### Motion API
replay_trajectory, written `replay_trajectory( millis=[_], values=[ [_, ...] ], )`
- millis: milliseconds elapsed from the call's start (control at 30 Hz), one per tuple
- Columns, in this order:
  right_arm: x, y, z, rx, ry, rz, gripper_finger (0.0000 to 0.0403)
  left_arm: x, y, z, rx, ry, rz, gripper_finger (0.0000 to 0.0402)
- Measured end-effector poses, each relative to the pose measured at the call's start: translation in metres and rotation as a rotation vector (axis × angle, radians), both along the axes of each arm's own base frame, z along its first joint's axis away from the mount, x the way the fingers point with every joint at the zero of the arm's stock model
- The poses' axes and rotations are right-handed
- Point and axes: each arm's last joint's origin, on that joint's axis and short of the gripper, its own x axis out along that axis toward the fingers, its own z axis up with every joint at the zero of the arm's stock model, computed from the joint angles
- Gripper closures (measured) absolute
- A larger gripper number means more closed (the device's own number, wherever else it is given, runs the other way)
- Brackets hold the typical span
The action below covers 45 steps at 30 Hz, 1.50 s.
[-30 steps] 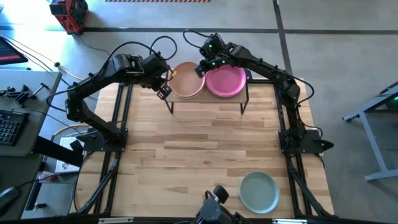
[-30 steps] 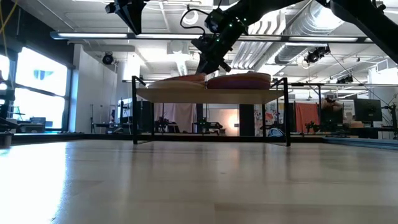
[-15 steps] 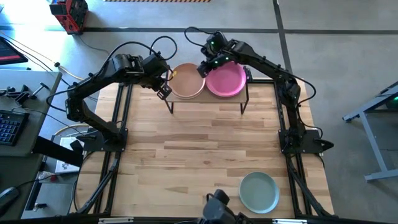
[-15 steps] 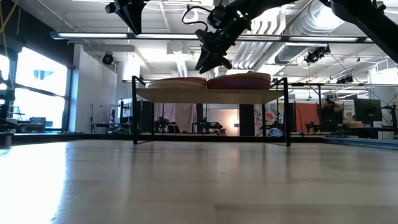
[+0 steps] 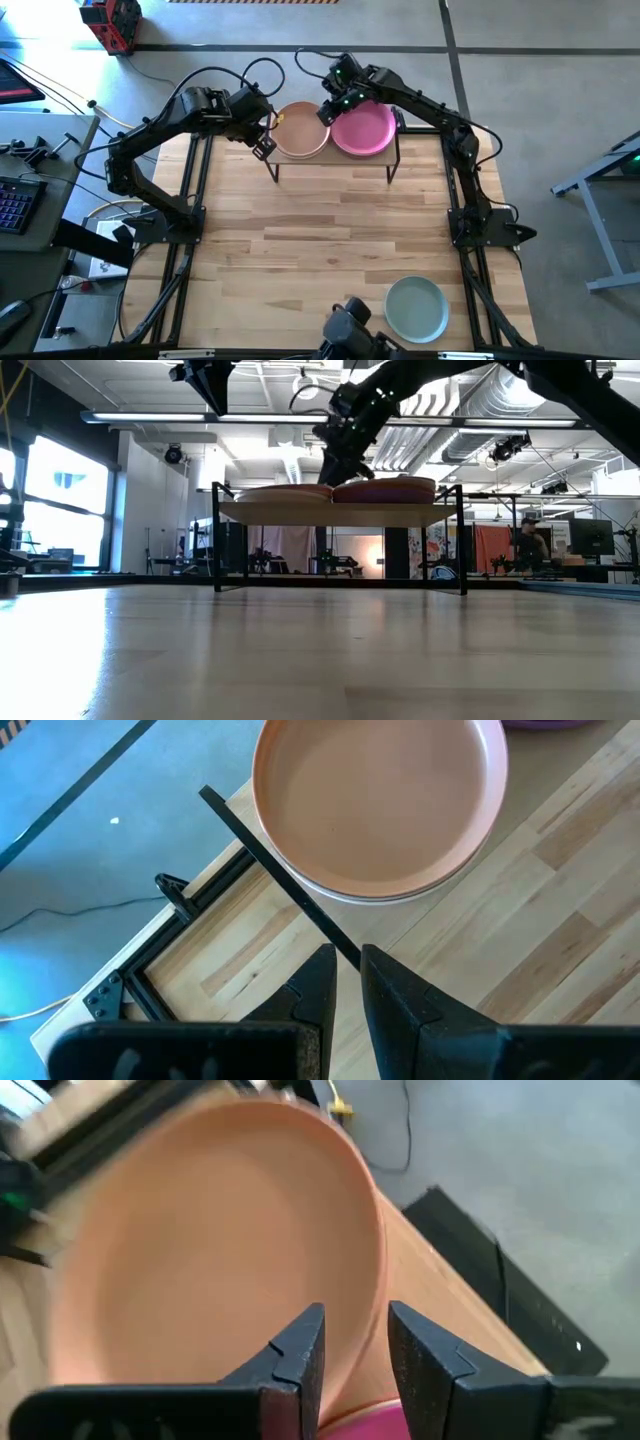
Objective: Place and stack plates onto a shelf
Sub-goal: Stack the brown plate on top of the white plate, then stack the blue plate on top of the brown plate
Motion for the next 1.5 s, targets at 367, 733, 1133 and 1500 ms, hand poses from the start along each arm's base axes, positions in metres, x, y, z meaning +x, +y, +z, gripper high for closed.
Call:
replay_trajectory(
  millis=[367, 733, 1133, 1500],
  values=[
    [0.009, 0.0, -0.024, 0.049, 0.067, 0.011, 0.0311, 0.0, 0.0, 0.0, 0.0, 0.0, 0.0, 0.0363],
    [0.007, 0.004, -0.007, 0.055, 0.054, 0.026, 0.0311, 0.0, 0.0, 0.0, 0.0, 0.0, -0.001, 0.0363],
    [-0.008, 0.049, 0.023, 0.146, 0.196, 0.172, 0.0311, 0.001, -0.001, 0.0, -0.009, -0.002, -0.009, 0.0363],
    [0.003, 0.129, 0.014, 0.279, 0.445, 0.253, 0.0311, 0.001, -0.018, -0.003, -0.019, 0.086, -0.125, 0.0363]
  ],
)
